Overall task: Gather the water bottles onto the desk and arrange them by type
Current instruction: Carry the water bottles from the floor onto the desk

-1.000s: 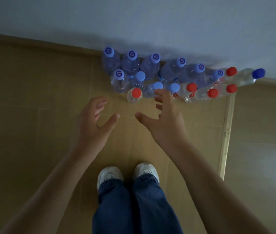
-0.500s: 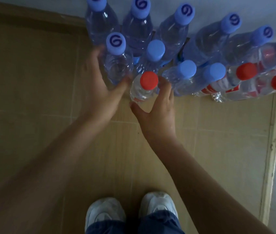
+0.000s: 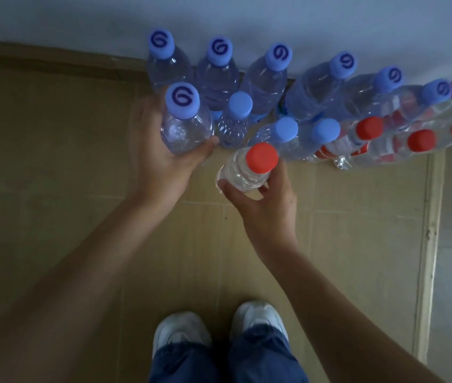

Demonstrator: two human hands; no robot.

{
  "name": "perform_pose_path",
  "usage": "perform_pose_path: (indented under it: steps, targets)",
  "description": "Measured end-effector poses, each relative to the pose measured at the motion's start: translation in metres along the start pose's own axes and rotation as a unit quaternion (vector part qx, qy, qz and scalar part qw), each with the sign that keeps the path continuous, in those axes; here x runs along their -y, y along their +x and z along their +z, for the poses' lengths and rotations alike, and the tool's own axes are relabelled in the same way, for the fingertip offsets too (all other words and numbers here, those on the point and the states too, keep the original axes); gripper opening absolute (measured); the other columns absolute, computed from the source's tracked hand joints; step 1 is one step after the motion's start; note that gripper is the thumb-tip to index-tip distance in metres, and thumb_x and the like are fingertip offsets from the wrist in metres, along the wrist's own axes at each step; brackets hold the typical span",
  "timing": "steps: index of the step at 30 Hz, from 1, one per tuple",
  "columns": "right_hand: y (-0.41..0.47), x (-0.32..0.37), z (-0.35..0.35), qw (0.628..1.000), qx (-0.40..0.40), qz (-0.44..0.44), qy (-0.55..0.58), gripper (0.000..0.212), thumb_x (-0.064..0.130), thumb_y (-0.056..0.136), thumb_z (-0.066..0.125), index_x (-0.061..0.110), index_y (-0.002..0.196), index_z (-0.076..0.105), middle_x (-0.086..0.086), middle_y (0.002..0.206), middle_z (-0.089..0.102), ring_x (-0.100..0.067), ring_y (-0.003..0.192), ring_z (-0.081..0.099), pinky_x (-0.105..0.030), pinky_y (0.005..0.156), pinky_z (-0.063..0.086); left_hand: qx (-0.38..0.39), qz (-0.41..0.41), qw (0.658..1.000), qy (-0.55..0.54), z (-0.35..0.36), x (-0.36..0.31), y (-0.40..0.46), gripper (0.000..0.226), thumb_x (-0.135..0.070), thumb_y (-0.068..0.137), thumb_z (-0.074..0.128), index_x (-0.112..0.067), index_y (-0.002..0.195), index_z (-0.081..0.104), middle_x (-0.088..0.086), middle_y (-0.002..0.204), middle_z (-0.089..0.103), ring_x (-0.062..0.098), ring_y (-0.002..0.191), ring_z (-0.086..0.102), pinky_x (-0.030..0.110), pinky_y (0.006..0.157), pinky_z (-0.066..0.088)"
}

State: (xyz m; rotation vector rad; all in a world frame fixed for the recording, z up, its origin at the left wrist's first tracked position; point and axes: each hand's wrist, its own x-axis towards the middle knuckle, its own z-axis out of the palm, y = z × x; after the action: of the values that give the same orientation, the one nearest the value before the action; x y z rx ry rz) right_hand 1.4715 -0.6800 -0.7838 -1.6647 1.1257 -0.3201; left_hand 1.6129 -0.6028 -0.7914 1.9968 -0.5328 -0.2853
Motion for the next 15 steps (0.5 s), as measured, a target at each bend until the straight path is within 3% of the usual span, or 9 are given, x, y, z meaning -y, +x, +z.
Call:
perform_pose_path:
  steps: [3,8,11,15]
  targets:
    - [-0.032,0.04,-0.034,1.0,-0.01,0.006,0.01,0.055,0.021,0.072,0.087,0.037,0.111,0.052,0.031,0.097,0.063,0.003,0.093,0.062,-0.009,0.078,0.045,0.046,-0.017,0.998,-0.042,-0.035,-0.059,-0.017,0.054,-0.025,0.071,0.087,-0.027,0.114,0.055,-0.016,0.106,0.059,-0.006,0.097,0.056,0.01,0.086,0.043]
    - [-0.088,0.129,-0.097,0.999,-0.011,0.0,0.04,0.055,0.021,0.073,0.087,0.035,0.113,0.051,0.024,0.102,0.063,-0.006,0.097,0.064,-0.016,0.08,0.05,0.123,0.009,0.991,-0.05,-0.096,-0.178,-0.031,0.06,-0.017,0.07,0.087,-0.043,0.114,0.056,-0.015,0.11,0.065,-0.005,0.106,0.06,0.012,0.091,0.045]
    - [-0.122,0.196,-0.139,0.998,-0.027,-0.008,0.05,0.058,0.022,0.072,0.087,0.041,0.112,0.049,0.024,0.104,0.063,-0.005,0.098,0.064,-0.014,0.08,0.049,0.168,0.031,0.984,-0.054,-0.129,-0.265,-0.033,0.054,-0.028,0.068,0.086,-0.056,0.105,0.058,-0.033,0.104,0.064,-0.013,0.101,0.059,0.004,0.084,0.042]
    - [-0.165,0.288,-0.209,0.996,-0.041,-0.008,0.073,0.057,0.02,0.072,0.088,0.029,0.115,0.051,0.019,0.104,0.066,-0.007,0.097,0.065,-0.031,0.085,0.055,0.201,0.119,0.972,-0.032,-0.169,-0.395,-0.028,0.05,-0.048,0.067,0.081,-0.055,0.11,0.055,-0.026,0.108,0.06,-0.005,0.104,0.058,0.012,0.088,0.046]
